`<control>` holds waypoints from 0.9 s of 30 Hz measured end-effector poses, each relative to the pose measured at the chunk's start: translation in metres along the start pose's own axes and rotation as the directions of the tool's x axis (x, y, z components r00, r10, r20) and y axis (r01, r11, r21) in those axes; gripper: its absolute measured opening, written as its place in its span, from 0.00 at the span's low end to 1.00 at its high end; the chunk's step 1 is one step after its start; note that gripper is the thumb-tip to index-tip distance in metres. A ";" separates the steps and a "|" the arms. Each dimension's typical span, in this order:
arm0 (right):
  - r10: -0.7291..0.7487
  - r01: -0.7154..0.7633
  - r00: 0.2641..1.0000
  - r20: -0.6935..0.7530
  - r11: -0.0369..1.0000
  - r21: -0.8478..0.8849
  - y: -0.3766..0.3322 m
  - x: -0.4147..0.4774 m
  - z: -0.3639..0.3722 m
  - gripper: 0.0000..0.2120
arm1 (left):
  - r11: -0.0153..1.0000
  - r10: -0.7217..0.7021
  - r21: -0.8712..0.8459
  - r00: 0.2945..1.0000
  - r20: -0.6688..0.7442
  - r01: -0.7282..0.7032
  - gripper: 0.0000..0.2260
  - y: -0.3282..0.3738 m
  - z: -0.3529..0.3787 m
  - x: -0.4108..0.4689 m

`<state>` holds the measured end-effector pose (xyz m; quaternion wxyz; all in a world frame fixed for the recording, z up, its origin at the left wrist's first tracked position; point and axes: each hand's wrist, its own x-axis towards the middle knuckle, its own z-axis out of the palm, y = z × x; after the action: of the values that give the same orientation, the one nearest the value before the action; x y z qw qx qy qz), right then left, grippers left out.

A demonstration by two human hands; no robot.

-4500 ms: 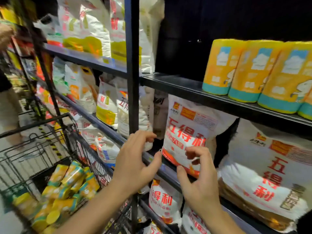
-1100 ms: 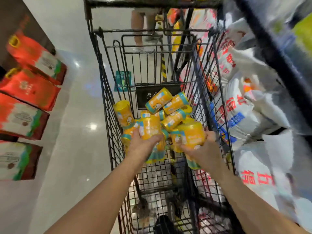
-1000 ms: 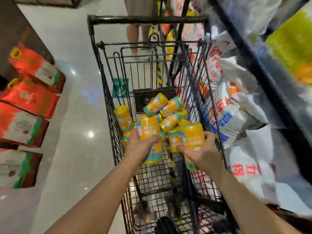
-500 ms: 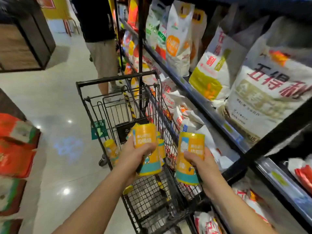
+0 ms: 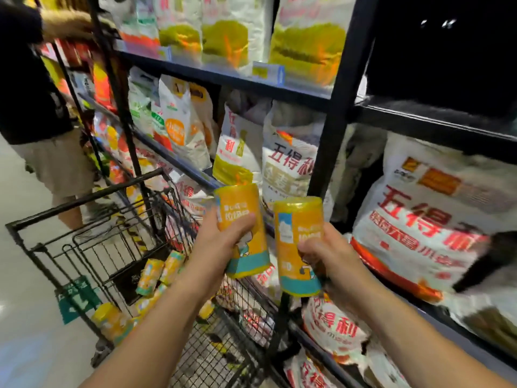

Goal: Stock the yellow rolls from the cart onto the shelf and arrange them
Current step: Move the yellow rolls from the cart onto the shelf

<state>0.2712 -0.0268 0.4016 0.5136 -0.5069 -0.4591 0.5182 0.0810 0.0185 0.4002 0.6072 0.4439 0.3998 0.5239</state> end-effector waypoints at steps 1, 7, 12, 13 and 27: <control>-0.018 0.018 1.000 -0.020 1.000 -0.005 -0.008 -0.009 -0.007 0.23 | 1.000 0.011 -0.002 0.999 0.038 -0.011 0.24 0.004 0.014 -0.001; -0.178 0.163 0.971 -0.162 0.981 -0.102 -0.054 -0.065 -0.064 0.25 | 0.998 0.055 -0.031 0.967 0.248 -0.049 0.28 0.020 0.097 -0.011; -0.281 0.247 0.919 -0.276 0.957 -0.152 -0.086 -0.126 -0.117 0.29 | 0.993 0.114 -0.027 0.904 0.412 -0.113 0.25 0.034 0.173 -0.038; -0.297 0.258 0.910 -0.290 0.952 -0.165 -0.092 -0.139 -0.128 0.29 | 0.990 0.132 -0.023 0.886 0.444 -0.136 0.25 0.037 0.189 -0.046; -0.483 0.371 0.750 -0.452 0.873 -0.316 -0.154 -0.340 -0.291 0.24 | 0.943 0.278 -0.073 0.650 0.707 -0.324 0.22 0.059 0.401 -0.185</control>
<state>0.5574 -0.3710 0.5542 0.6672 -0.5583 -0.4590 0.1801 0.4209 -0.2095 0.5754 0.6048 0.6884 0.0718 0.3939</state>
